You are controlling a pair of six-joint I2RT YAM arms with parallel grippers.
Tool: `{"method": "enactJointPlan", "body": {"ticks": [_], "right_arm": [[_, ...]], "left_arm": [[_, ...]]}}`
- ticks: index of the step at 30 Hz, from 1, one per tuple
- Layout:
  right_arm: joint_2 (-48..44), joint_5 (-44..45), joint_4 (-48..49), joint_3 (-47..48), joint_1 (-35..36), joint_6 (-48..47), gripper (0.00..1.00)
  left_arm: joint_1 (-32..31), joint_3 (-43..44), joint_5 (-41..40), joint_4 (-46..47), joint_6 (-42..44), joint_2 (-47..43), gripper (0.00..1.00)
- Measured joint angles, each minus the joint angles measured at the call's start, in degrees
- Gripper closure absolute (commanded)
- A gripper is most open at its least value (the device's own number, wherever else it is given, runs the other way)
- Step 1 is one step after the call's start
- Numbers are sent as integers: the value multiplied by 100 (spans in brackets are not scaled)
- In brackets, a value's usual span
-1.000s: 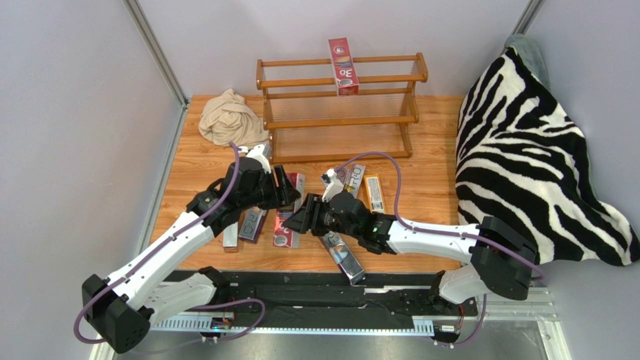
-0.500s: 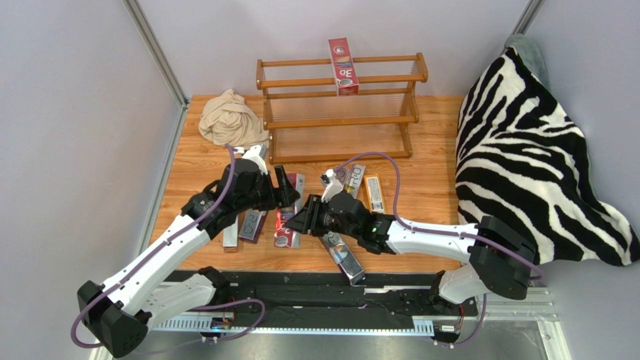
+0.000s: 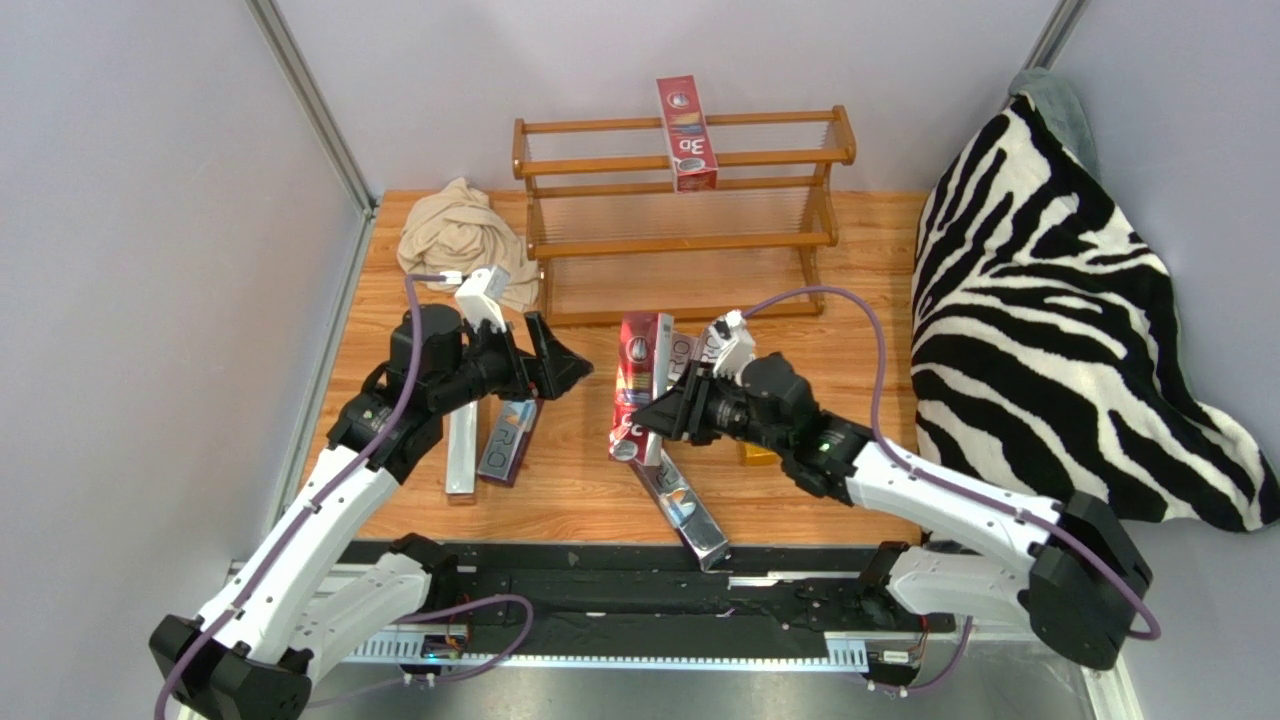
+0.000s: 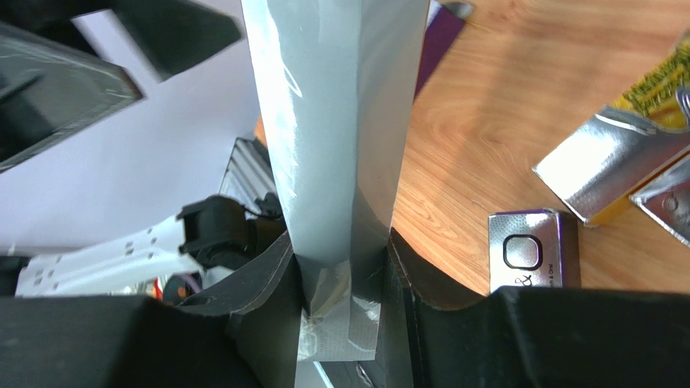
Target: Place and organize the toothpastes onto the shelf
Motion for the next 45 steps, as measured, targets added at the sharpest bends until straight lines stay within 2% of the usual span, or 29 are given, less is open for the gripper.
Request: {"method": "enactJointPlan", "body": {"ticks": [6,8,14,20,23,28,31,33,35,36,38,45], "right_arm": [[-553,-1169,-212,269,-181,-793,74],[-588,-1563,-223,439,-177,-977,74],[-595,-2570,9,586,-177,-1145,74],[-345,-3029,103,643,-170,-1207,74],[-260,-3128,151,654,-164,-1246,74],[-223,-3233,225,719,-127,-1320,72],[-195,-3252,221,730,-120,-1425,68],[-168,-3257,186,758,-118,-1460,59],[-166,-3248,140,778,-118,-1478,34],[-168,-3211,122,780,-118,-1449,29],[-195,-2968,131,780,-109,-1394,17],[-1115,-1941,251,518,-107,-1259,11]], "left_arm": [[136,-643,2116,1799,-321,-81,1],[133,-800,2597,2382,-529,-125,1],[133,-828,3359,3077,-765,-162,6],[129,-938,3733,3679,-1080,-179,18],[125,-988,3751,3722,-1156,-168,31],[114,-994,3753,3766,-1239,-129,59],[98,-994,3786,3805,-1307,-131,64],[98,-994,3783,3801,-1314,-125,67],[98,-994,3757,3803,-1316,-125,70],[96,-994,3738,3803,-1316,-125,78],[76,-994,3580,3786,-1368,-116,81],[50,-1069,2820,4124,-2135,-234,83]]}}
